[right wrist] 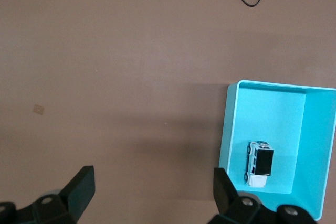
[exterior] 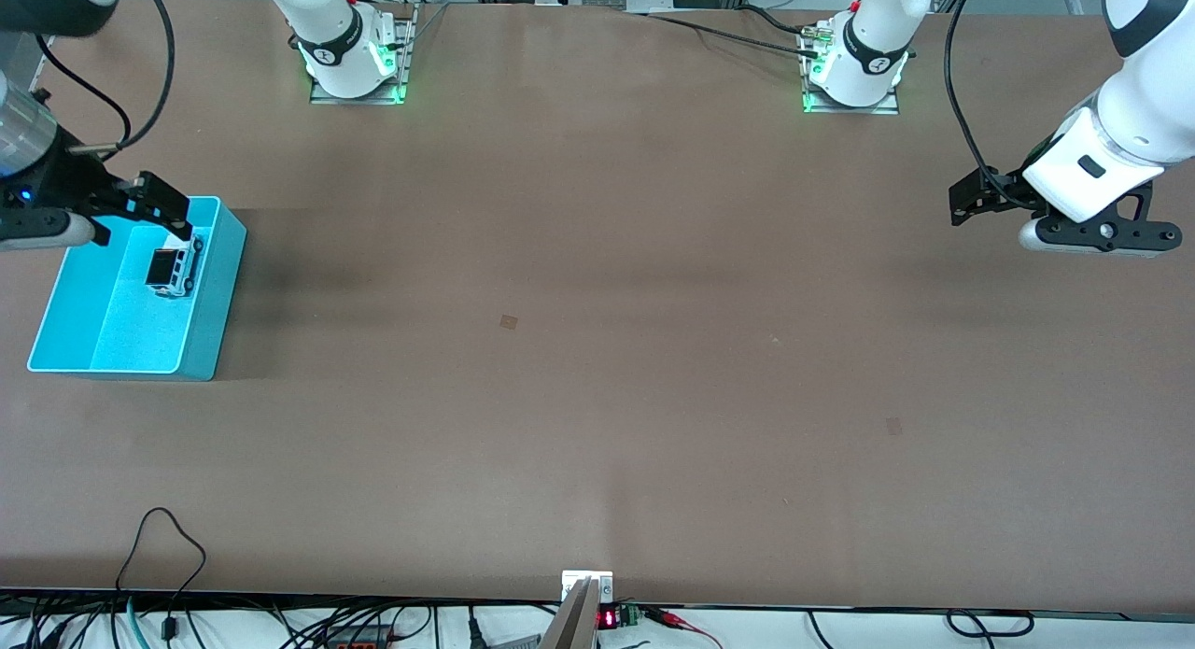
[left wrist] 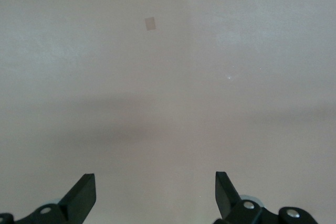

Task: Wind and store white jeep toy

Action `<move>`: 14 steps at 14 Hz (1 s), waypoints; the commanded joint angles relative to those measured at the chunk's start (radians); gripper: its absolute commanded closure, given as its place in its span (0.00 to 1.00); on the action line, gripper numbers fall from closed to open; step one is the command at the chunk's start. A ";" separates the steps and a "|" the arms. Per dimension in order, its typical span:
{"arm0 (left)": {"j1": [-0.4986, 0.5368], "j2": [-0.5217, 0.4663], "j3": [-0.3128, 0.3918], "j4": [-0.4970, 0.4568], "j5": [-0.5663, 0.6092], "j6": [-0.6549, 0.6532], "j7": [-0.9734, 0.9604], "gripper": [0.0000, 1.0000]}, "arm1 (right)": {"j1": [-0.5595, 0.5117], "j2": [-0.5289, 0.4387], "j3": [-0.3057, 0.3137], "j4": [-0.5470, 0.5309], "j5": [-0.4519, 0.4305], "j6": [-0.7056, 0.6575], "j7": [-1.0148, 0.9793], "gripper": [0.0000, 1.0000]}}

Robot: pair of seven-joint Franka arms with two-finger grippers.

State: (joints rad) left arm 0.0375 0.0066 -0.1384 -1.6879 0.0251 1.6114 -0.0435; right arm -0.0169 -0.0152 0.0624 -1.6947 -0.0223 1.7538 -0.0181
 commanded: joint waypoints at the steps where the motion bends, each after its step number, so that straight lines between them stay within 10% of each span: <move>1: -0.001 0.012 -0.001 0.031 -0.010 -0.021 0.005 0.00 | 0.052 0.001 -0.018 0.064 0.009 -0.078 0.043 0.00; 14: -0.001 0.012 -0.001 0.031 -0.010 -0.021 0.004 0.00 | 0.156 -0.098 -0.113 0.003 0.012 -0.080 0.156 0.00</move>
State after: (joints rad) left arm 0.0375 0.0066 -0.1385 -1.6878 0.0251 1.6114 -0.0435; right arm 0.1227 -0.0847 -0.0375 -1.6556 -0.0221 1.6717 0.1047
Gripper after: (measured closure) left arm 0.000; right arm 0.000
